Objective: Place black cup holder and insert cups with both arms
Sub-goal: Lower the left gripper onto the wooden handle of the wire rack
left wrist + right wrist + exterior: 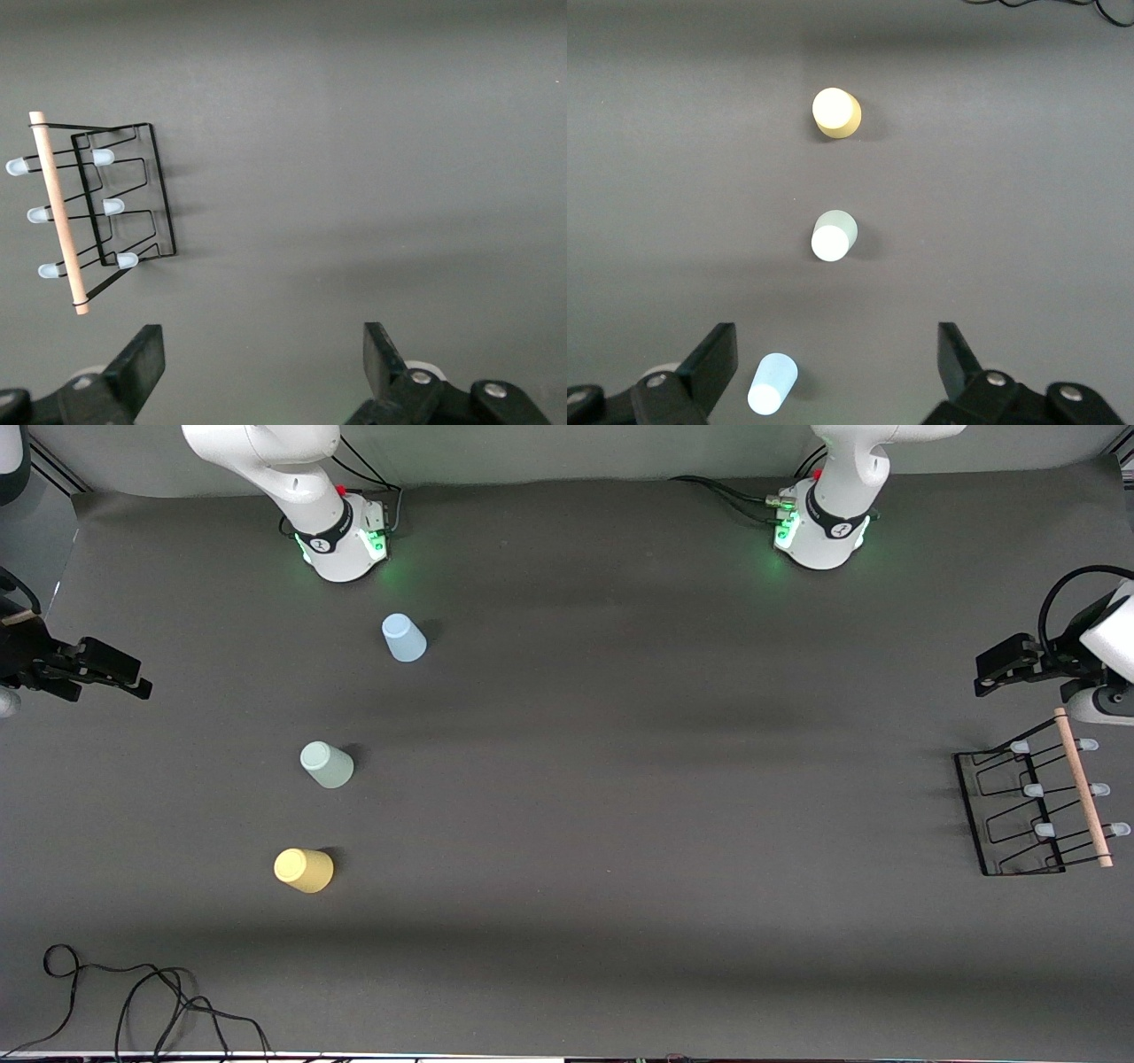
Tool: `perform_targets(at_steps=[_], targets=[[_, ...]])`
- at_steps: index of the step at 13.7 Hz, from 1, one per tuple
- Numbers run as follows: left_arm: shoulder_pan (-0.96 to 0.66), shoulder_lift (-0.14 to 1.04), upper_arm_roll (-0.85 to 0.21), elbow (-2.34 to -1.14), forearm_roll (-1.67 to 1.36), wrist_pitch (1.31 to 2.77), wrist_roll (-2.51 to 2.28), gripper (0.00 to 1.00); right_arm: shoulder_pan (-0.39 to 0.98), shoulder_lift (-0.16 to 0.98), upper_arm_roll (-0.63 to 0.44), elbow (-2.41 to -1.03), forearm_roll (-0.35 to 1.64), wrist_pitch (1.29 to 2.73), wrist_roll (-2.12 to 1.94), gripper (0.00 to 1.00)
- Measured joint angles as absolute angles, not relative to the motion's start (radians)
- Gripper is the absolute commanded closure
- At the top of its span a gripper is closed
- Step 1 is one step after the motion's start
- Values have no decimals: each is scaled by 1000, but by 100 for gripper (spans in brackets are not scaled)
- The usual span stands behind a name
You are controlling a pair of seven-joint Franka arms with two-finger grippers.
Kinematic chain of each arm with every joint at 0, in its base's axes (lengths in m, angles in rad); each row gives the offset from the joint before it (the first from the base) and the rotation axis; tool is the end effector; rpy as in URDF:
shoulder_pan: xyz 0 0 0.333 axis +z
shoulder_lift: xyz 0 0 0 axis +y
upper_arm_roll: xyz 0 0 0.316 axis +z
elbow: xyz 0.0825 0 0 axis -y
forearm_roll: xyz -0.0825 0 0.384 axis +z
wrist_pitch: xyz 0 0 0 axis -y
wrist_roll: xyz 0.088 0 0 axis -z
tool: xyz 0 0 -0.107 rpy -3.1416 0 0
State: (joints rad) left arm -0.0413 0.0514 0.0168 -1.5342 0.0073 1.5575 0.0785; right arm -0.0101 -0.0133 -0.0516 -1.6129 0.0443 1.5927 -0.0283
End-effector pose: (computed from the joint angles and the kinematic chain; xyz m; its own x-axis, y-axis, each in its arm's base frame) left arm 0.5686 -0.0134 0.6117 0.9943 -0.1027 -0.0286 -0.1029 -0.9947 -0.0059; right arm 0.5510 -0.0296 0.6140 0.9994 -0.0344 -0.0057 -0.0346 -0.9984 -0.0451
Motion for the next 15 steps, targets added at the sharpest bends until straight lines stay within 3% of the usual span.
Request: perform_targets(at_steps=[7,13,15], targets=[[6,78,32,-1537,8,1571,116,0,-10,-14,-53,-1612,44,1593,-28,0],[238,282,43,-1547,39,1729,259,5,-9,-14,-52,-1612,44,1593,-28,0],[280,354,43,-1548,59,1794,301,11,-9,-14,-52,-1612,44,1593,-29,0]])
